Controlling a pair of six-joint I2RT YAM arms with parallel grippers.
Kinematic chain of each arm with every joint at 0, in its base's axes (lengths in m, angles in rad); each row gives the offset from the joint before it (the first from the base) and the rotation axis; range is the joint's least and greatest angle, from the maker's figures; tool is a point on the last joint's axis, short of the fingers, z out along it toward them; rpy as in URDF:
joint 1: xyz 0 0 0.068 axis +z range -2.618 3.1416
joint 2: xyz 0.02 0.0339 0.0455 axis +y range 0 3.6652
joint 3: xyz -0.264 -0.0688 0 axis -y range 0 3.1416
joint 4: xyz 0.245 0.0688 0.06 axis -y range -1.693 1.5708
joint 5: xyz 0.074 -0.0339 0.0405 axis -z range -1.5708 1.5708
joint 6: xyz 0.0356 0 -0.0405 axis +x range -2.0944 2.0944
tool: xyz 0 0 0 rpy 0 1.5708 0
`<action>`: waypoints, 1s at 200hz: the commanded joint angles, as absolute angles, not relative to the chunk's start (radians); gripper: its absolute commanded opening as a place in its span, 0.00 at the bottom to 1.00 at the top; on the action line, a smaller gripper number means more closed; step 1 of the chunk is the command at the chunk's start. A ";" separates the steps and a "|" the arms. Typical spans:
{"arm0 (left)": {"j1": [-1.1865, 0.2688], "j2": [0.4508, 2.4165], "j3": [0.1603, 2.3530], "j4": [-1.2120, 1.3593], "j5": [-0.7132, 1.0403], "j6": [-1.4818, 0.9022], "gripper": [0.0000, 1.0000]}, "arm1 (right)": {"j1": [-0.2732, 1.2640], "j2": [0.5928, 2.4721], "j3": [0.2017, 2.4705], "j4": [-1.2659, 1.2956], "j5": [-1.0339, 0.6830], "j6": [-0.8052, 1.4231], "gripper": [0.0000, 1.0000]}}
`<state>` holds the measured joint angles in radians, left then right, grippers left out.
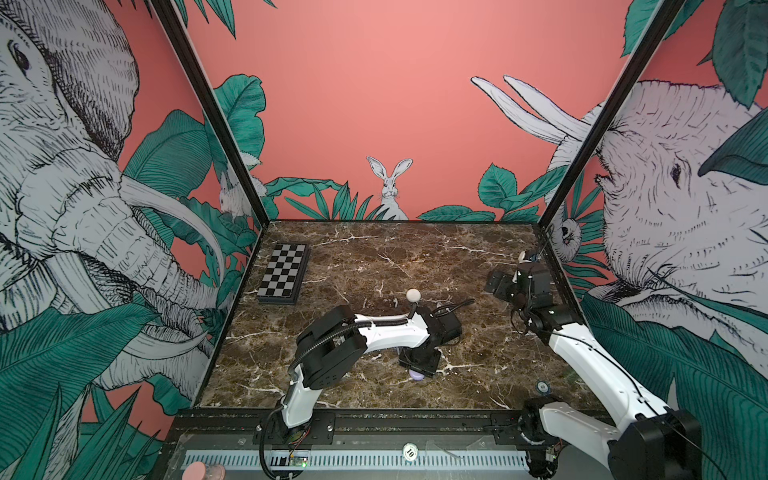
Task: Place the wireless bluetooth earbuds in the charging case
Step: 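Lower the left gripper over the lavender case and close on it, then lift the lavender case with the left gripper while the right gripper approaches it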
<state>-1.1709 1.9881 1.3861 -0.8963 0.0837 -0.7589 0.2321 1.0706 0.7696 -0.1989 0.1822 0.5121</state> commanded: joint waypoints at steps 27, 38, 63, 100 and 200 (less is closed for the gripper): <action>-1.175 1.983 1.392 -0.962 0.022 -0.746 0.39 | 0.236 1.076 0.762 -0.161 0.183 0.516 0.98; -1.175 1.964 1.396 -0.969 -0.004 -0.729 0.29 | 0.237 1.080 0.764 -0.161 0.178 0.516 0.98; -1.174 1.876 1.386 -0.929 -0.069 -0.653 0.00 | 0.238 1.091 0.768 -0.164 0.167 0.517 0.98; -1.175 1.767 1.432 -0.945 -0.229 -0.449 0.00 | 0.238 1.094 0.795 -0.197 0.134 0.510 0.98; -1.085 1.210 0.963 -0.310 -0.379 0.383 0.00 | 0.238 1.032 1.007 -0.440 -0.260 0.516 0.98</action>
<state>-1.1332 1.2926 1.0325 -0.4484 -0.4305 0.0921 0.2321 1.0302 0.9485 -0.3595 -0.0643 0.5129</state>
